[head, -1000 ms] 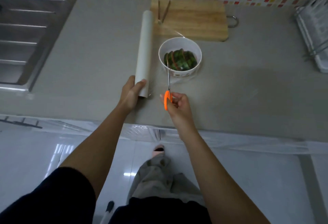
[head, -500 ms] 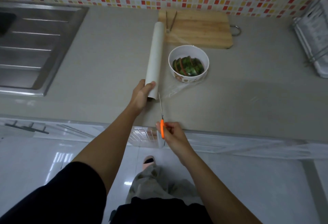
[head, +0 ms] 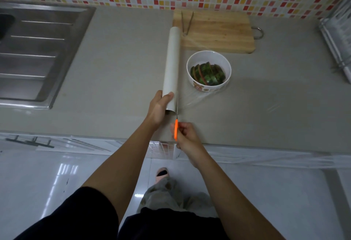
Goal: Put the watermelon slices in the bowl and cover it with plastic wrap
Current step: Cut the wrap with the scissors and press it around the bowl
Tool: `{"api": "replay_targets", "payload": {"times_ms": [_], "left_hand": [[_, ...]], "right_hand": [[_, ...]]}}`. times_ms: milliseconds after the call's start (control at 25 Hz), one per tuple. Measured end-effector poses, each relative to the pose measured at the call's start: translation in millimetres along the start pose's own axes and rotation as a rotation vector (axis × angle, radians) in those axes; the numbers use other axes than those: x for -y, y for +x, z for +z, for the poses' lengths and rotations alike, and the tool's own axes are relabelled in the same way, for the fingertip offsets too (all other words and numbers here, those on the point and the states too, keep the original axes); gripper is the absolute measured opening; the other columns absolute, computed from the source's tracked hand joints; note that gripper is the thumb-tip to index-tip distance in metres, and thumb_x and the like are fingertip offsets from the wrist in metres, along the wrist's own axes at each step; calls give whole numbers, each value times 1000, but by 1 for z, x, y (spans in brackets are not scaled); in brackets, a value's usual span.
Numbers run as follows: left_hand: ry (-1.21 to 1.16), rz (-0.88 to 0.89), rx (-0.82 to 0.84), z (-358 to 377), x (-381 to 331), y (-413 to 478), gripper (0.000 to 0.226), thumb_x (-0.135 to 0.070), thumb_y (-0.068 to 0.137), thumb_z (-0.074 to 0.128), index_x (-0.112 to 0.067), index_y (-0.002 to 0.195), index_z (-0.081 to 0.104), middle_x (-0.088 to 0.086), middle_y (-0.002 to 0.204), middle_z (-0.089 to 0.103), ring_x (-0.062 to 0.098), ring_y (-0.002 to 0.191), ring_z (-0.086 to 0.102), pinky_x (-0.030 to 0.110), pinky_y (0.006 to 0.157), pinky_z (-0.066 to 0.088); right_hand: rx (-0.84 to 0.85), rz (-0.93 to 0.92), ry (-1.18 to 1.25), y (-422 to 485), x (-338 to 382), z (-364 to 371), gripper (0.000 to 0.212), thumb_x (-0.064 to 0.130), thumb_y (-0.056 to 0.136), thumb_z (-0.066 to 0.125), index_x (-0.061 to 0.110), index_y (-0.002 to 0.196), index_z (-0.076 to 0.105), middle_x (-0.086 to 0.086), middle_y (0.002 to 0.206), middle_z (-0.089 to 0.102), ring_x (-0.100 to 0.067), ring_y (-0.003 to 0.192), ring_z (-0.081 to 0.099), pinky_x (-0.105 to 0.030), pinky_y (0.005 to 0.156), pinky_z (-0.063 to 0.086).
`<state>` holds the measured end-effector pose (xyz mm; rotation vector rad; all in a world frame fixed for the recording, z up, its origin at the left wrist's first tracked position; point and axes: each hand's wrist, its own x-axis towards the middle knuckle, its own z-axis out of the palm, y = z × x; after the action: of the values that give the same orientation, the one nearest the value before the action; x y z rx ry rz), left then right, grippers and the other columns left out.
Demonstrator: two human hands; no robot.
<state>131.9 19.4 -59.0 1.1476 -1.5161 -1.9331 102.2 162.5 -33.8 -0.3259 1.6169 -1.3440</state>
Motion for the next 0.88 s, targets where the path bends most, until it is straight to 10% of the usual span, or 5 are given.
{"api": "replay_targets", "payload": {"times_ms": [280, 880], "left_hand": [[-19, -13, 23, -1, 1, 3, 27, -44, 72, 59, -21, 87, 56, -4, 83, 61, 11, 72, 60, 31, 69, 45], [-60, -45, 90, -5, 3, 3, 41, -48, 65, 63, -17, 90, 55, 8, 91, 62, 23, 85, 59, 46, 82, 47]], "right_hand": [[11, -19, 54, 9, -11, 2, 8, 19, 88, 58, 20, 83, 51, 7, 67, 49, -1, 53, 42, -12, 45, 35], [-37, -60, -32, 50, 12, -3, 36, 62, 66, 62, 28, 78, 57, 13, 64, 53, 1, 55, 47, -16, 55, 39]]}}
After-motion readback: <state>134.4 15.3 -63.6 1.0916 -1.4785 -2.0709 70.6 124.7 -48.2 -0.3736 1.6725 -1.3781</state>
